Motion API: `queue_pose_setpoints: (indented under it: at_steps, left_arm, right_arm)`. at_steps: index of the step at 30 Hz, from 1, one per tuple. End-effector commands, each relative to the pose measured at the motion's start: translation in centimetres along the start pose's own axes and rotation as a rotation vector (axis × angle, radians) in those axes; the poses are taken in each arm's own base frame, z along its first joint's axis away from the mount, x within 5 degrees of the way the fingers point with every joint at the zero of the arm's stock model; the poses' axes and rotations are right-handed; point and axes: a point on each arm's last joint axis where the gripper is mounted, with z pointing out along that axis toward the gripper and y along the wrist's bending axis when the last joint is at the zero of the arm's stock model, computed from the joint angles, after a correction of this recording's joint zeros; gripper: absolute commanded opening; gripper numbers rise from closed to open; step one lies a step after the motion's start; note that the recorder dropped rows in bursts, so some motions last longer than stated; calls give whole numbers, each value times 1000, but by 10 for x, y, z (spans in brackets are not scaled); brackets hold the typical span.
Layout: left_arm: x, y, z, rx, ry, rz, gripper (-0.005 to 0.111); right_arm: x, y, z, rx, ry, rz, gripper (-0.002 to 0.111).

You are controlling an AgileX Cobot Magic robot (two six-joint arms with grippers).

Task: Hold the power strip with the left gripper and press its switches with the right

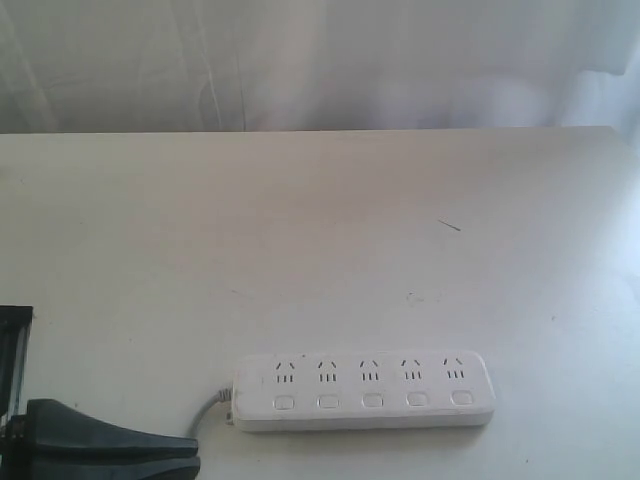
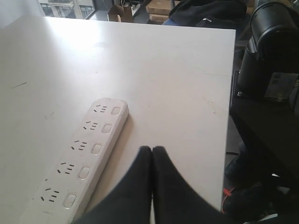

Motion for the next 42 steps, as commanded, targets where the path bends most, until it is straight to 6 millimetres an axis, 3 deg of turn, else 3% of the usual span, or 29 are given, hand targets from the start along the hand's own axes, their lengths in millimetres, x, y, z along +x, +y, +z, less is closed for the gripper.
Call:
queue_pose_setpoints:
  at_steps: [1,17,29,38,42]
  left_arm:
    - [0,-1,-1,4,-9,-11,0]
    - [-1,1,-1,-20,-26,-7,0]
    - [-14,22,1,-235,-163,-7,0]
    - [17,26,13,-282,-55,-30,0]
    - [33,56,-10,-511,-15,-146,0]
  right_arm:
    - [29,-7,1,57,74,-16,0]
    - [29,-7,1,55,78,-17,0]
    - [29,-7,1,55,78,-17,0]
    - [29,-7,1,55,78,-17,0]
    - [29,-7,1,55,78,-17,0]
